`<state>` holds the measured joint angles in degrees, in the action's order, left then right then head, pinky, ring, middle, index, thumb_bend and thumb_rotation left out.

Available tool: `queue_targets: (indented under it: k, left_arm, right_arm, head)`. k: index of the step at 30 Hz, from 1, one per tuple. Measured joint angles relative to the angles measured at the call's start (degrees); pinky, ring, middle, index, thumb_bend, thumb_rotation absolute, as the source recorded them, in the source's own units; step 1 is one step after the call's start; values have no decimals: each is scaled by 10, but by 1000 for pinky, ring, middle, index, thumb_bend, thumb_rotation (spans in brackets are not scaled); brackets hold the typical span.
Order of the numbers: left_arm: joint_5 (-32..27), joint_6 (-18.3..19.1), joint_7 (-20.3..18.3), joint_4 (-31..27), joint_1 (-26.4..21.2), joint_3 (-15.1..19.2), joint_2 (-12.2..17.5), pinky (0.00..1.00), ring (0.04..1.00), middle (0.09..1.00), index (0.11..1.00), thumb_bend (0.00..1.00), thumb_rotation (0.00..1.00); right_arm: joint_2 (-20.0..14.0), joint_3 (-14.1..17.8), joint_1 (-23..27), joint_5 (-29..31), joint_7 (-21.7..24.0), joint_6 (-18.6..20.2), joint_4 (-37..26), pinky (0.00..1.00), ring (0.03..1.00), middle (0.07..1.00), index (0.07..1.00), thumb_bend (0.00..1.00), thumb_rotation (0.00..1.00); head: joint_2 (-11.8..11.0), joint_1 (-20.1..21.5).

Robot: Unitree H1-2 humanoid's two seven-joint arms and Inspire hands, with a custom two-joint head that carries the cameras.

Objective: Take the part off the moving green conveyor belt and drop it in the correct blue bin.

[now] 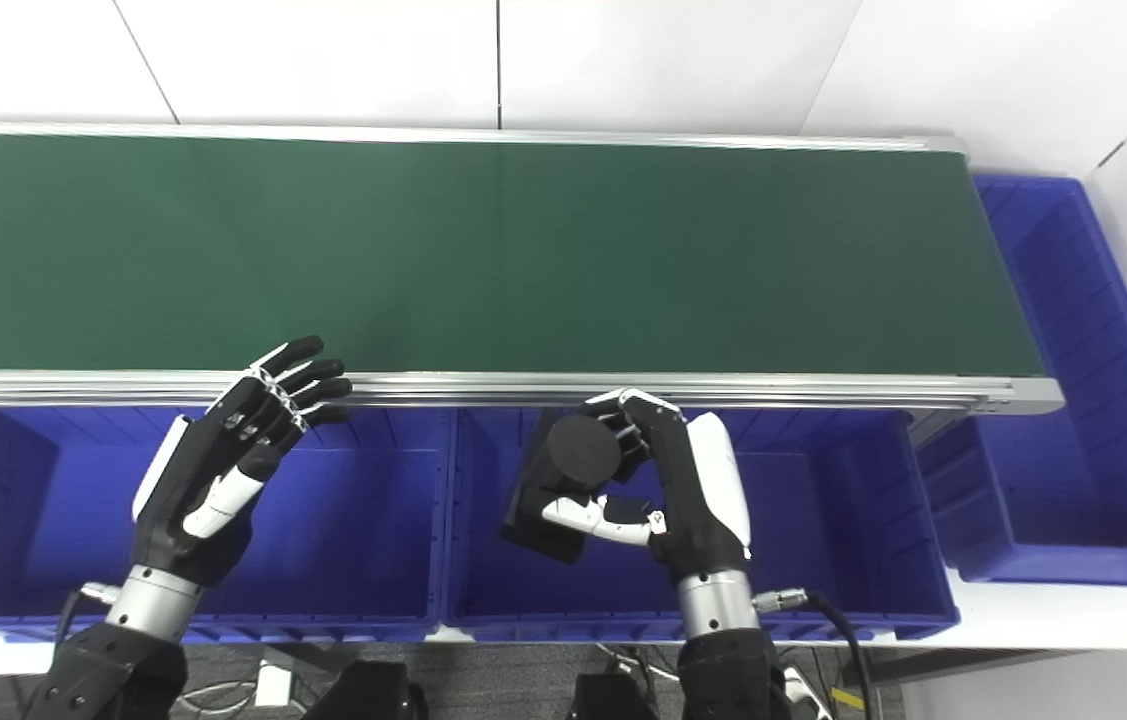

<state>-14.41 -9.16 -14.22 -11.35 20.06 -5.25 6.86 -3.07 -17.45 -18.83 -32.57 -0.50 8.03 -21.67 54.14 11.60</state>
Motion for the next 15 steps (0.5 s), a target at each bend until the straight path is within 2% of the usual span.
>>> queue_targets:
  k: [7,15]
  left_arm:
    - [0,0,0,0,0,0,0,715,772,791,835,800,589]
    - [0,0,0,0,0,0,0,714,770,792,834,796,594]
  right_arm:
    - [-22,-19,20,-50,-1,0,43,335,376,479,539,512,0]
    - [-35,-37,35,-83,-1,0,57,344,382,476,540,513,0]
  head:
    - [0,1]
    - [1,-1]
